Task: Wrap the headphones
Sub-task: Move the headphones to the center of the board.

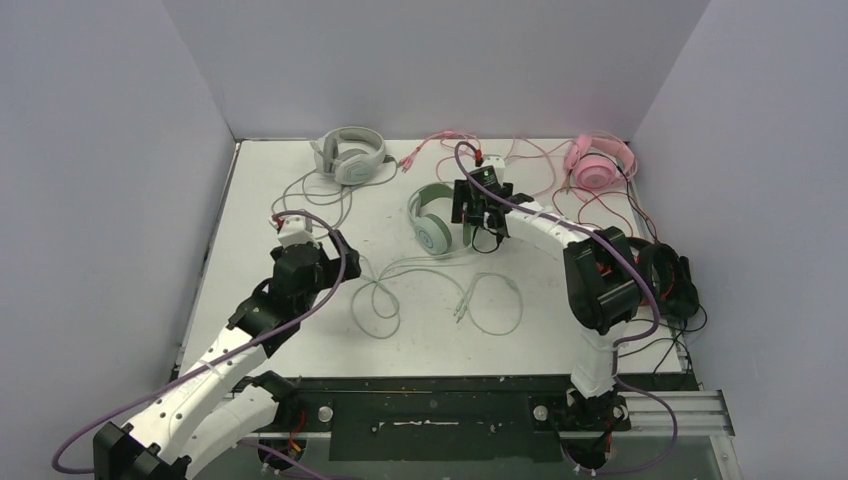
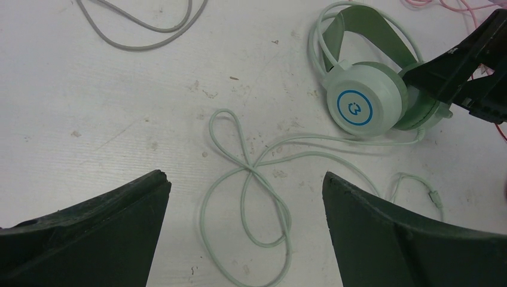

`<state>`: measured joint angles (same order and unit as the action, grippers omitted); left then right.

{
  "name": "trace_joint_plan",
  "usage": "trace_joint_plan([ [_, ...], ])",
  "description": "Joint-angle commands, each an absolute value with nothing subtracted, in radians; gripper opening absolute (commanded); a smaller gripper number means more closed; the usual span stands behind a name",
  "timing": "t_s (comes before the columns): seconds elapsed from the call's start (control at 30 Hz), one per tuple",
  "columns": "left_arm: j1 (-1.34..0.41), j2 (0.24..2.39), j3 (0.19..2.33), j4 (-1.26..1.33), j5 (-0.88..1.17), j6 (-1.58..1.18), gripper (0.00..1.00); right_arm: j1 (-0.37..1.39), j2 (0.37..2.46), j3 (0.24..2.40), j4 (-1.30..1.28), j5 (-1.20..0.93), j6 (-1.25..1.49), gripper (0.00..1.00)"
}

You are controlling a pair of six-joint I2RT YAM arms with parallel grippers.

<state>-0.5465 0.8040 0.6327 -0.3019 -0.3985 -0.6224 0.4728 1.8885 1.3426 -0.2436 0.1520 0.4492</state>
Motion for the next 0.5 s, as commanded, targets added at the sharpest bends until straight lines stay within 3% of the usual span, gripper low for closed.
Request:
trace_joint_plan([
  [0.0,-0.537,0.827,0.697,-0.285,-0.398,-0.593,0.97,0.500,1.897,1.391,-0.246,0.194,0.416,0.79],
  [0.1,-0.532,0.851,0.717,-0.311,-0.410,-0.614,0.97,0.542,1.917,1.409,-0.237,0.136,0.404,0.71],
  [0.3,-0.493,0.878,0.716,-0.303,-0.387,-0.623,0.97,0.686,1.970,1.494,-0.115,-0.071,0.429,0.71],
  [0.37,-0.480,0.887,0.706,-0.290,-0.368,-0.629,0.97,0.707,2.000,1.554,-0.098,-0.109,0.455,0.74],
  [0.47,-0.474,0.901,0.699,-0.279,-0.333,-0.632,0.97,0.694,2.020,1.623,-0.115,-0.107,0.476,0.88],
])
